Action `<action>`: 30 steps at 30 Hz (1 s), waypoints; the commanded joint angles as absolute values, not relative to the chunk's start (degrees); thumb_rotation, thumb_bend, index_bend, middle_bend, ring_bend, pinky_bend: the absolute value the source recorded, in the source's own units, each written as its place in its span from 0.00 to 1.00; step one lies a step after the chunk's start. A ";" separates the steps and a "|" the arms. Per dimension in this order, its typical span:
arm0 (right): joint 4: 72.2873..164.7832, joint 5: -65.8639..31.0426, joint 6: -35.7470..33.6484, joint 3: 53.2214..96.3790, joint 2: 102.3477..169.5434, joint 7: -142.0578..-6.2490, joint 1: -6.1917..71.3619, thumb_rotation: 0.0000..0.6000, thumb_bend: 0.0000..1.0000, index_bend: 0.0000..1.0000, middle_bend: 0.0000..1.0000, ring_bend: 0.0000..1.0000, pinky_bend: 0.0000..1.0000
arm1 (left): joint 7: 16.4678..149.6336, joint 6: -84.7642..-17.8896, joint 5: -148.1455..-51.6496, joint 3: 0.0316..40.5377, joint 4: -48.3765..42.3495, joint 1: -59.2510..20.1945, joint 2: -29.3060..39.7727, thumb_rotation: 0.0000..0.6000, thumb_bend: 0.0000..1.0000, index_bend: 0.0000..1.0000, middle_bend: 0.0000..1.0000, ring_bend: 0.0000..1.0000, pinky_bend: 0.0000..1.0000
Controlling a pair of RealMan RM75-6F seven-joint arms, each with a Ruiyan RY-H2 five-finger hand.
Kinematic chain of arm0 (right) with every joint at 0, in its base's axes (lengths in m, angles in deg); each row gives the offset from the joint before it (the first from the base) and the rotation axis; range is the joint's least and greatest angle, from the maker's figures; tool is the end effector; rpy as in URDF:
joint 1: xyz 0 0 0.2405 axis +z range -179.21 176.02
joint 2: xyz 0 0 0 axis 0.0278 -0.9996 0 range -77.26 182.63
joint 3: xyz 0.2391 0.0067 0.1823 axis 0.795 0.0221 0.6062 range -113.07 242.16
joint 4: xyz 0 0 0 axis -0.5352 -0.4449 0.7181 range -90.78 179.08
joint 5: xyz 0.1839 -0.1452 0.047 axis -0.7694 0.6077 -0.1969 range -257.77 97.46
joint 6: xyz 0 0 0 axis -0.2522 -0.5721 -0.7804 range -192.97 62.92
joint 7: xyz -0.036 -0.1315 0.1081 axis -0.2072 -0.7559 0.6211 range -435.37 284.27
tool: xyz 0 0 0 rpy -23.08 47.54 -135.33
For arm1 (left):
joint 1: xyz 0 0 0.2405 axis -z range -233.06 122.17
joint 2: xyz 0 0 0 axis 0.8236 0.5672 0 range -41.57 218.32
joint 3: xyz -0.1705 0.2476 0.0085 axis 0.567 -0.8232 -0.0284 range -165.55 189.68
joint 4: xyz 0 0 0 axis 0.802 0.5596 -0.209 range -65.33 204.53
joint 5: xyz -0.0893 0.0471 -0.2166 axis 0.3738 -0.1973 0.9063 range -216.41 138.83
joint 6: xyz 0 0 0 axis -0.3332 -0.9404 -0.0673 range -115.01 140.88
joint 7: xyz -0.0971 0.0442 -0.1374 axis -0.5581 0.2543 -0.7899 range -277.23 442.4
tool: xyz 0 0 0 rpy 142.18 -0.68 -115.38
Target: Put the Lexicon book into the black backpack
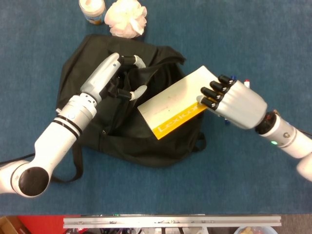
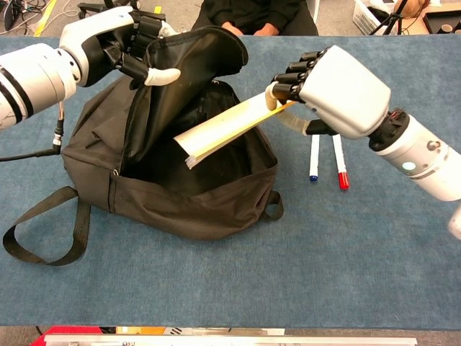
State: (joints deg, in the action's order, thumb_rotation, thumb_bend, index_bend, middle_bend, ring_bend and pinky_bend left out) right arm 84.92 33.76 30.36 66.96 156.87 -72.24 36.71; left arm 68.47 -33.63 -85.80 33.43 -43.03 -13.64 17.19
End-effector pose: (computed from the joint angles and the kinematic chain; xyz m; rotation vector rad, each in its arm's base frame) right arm -0.1821 -0.3560 -0.0492 1.9568 0.0028 1.5120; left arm -0.0986 0.3816 0.0295 -1.4855 -1.9275 -1.3462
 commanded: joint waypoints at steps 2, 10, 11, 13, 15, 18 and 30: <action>77.65 33.36 31.79 66.25 161.71 -69.62 38.90 1.00 0.35 0.93 0.80 0.63 0.66 | 67.35 -32.26 -83.94 33.89 -42.61 -12.91 18.17 1.00 0.33 0.53 0.59 0.59 0.81; 70.63 30.91 31.30 66.34 166.19 -68.07 41.24 1.00 0.35 0.93 0.80 0.63 0.66 | 66.52 -31.18 -82.28 34.10 -42.79 -12.22 19.83 1.00 0.33 0.53 0.59 0.59 0.81; 69.94 30.61 31.19 66.39 166.63 -67.97 41.55 1.00 0.35 0.94 0.80 0.63 0.66 | 66.41 -31.07 -82.10 34.13 -42.80 -12.14 19.98 1.00 0.33 0.53 0.59 0.59 0.81; 68.44 29.88 30.80 66.47 167.56 -67.59 42.30 1.00 0.35 0.94 0.80 0.63 0.66 | 66.04 -30.79 -81.66 34.26 -42.92 -11.98 20.35 1.00 0.33 0.53 0.59 0.59 0.81; 67.03 29.25 30.25 66.42 168.49 -67.26 43.05 1.00 0.35 0.94 0.80 0.63 0.66 | 65.74 -30.44 -81.32 34.32 -43.02 -11.83 20.75 1.00 0.33 0.53 0.59 0.59 0.81; 65.18 28.75 29.56 66.09 169.79 -67.22 44.06 1.00 0.35 0.94 0.80 0.63 0.66 | 65.54 -30.08 -80.92 34.26 -43.02 -11.61 21.19 1.00 0.33 0.53 0.59 0.59 0.81; 59.94 28.03 26.77 62.99 173.94 -67.65 47.61 1.00 0.35 0.94 0.80 0.63 0.66 | 62.85 -27.84 -78.02 35.10 -43.25 -10.69 23.22 1.00 0.33 0.53 0.59 0.59 0.81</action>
